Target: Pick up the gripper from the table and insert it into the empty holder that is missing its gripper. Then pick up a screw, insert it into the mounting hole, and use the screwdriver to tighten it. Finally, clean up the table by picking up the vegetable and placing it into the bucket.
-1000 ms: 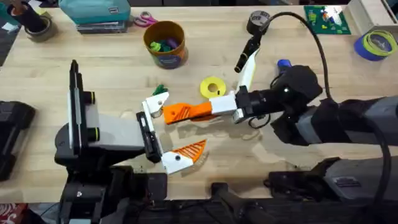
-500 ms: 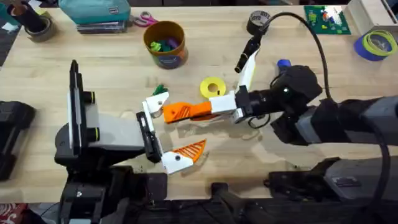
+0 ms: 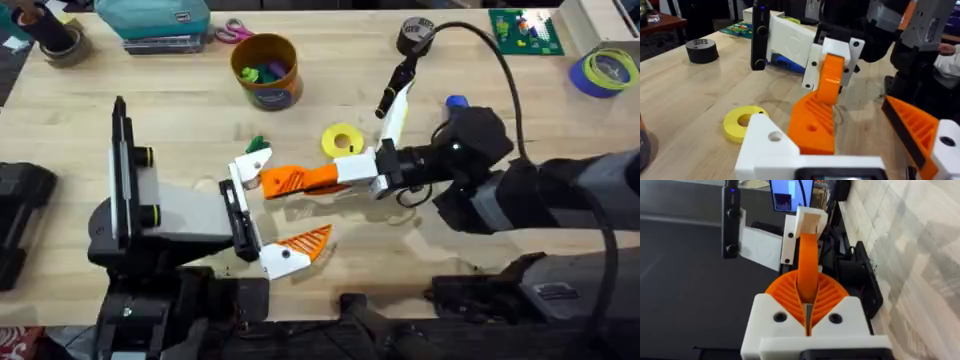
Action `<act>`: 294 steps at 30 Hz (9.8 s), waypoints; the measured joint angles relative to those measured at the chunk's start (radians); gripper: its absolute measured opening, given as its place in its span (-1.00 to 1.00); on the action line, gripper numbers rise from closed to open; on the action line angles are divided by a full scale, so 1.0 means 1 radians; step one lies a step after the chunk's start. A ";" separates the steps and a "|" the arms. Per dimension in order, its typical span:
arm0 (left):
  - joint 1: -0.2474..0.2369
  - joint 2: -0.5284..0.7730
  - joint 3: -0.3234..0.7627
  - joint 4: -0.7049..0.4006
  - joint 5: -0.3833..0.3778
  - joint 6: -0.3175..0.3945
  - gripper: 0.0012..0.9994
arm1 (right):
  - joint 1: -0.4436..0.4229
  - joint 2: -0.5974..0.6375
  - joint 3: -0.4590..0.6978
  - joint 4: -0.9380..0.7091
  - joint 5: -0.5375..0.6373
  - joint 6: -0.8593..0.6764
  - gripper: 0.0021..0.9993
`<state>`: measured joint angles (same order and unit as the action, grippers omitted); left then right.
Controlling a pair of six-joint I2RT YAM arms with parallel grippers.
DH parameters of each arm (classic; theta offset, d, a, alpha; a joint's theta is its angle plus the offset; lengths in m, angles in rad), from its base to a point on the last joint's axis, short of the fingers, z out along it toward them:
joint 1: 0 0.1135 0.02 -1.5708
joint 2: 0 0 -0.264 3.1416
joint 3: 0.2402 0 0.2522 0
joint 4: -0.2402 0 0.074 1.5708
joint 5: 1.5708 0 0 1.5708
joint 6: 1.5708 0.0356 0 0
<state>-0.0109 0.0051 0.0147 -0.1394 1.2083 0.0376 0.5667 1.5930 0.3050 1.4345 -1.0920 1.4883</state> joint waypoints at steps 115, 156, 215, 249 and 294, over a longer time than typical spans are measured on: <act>-0.002 0.000 0.000 0.000 0.000 0.000 0.97 | -0.474 -0.047 0.594 -1.497 -0.092 -0.851 0.99; -0.002 0.000 0.000 0.000 0.000 0.000 0.97 | -0.172 -0.427 0.924 -2.605 0.890 -1.532 1.00; -0.002 0.000 0.000 0.000 0.000 0.000 0.97 | 0.090 -0.018 0.839 -2.183 1.159 -1.289 0.78; -0.002 0.000 0.000 0.000 0.000 0.000 0.97 | 0.124 0.113 0.838 -2.079 1.171 -1.282 0.27; -0.002 0.000 0.000 0.000 0.000 0.000 0.97 | 0.124 0.117 0.853 -2.085 1.182 -1.280 -0.99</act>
<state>-0.0128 0.0055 0.0147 -0.1398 1.2083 0.0376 0.6907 1.7105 1.1580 -0.6503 0.0898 0.2085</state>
